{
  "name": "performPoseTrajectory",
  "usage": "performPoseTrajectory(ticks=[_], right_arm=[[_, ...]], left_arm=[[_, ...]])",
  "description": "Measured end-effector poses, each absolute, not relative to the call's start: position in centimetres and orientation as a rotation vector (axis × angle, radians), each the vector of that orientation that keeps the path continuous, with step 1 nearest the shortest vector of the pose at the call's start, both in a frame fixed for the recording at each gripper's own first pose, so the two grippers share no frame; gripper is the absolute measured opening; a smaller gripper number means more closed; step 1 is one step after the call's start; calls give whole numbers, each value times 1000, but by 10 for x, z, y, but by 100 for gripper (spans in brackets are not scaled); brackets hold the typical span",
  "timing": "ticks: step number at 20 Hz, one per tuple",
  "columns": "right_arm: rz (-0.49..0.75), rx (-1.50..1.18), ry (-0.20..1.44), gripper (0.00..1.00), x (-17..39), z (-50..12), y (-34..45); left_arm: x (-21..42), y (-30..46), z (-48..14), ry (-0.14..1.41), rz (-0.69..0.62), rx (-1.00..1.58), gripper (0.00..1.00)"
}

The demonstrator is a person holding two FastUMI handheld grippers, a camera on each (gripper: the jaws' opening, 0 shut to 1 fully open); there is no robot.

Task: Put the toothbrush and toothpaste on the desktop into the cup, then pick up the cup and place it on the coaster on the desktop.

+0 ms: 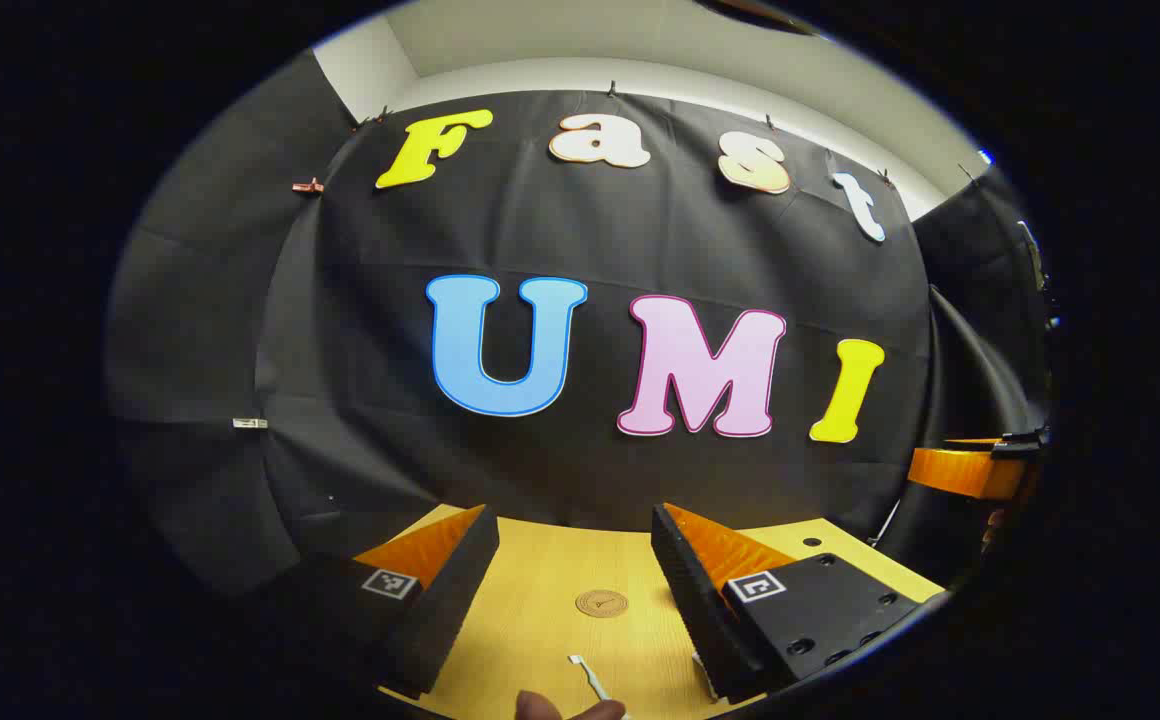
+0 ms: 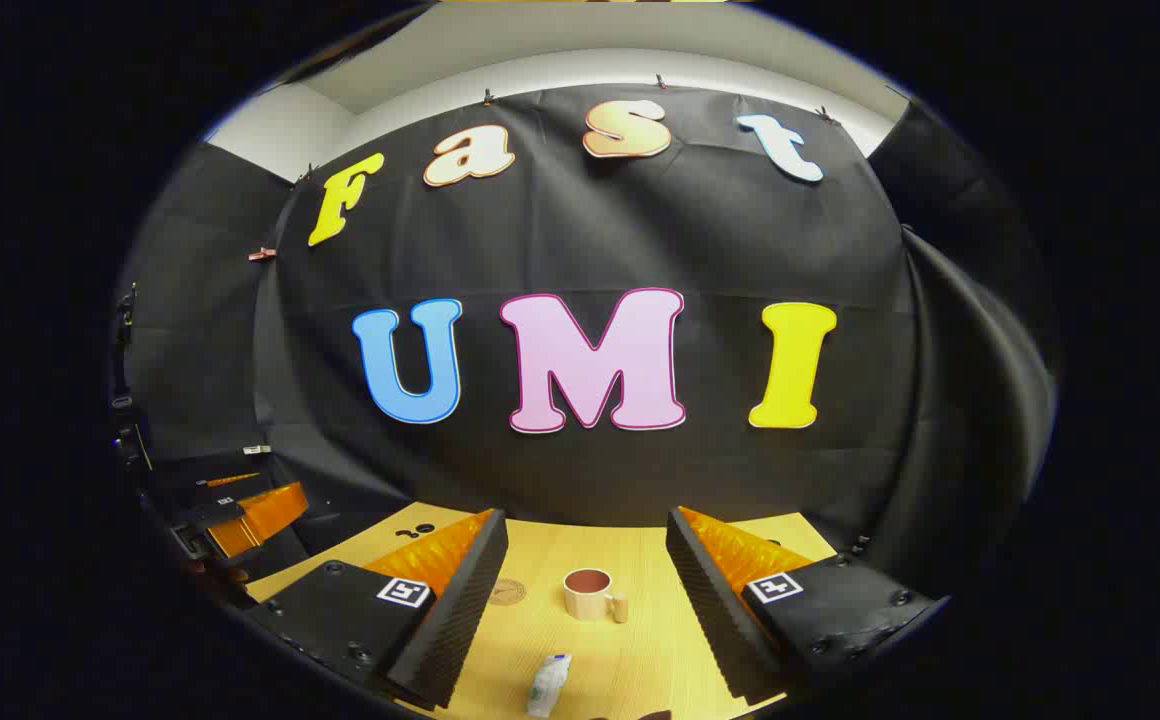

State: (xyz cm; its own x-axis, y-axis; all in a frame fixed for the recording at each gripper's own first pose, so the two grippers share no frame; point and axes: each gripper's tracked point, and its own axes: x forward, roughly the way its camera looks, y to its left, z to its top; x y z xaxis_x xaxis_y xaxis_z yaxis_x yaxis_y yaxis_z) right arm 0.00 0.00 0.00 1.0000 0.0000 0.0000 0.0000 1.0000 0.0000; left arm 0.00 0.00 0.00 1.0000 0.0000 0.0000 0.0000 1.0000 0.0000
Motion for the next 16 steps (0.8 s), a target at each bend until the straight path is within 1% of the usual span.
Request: performPoseTrajectory(ticks=[14, 16], right_arm=[[3, -31, 11, 98, 8, -4, 19], [-16, -56, 72, 98, 14, -18, 18]], left_arm=[[17, 12, -6, 11, -19, -10, 97], [18, 14, -9, 16, -18, -6, 96]])
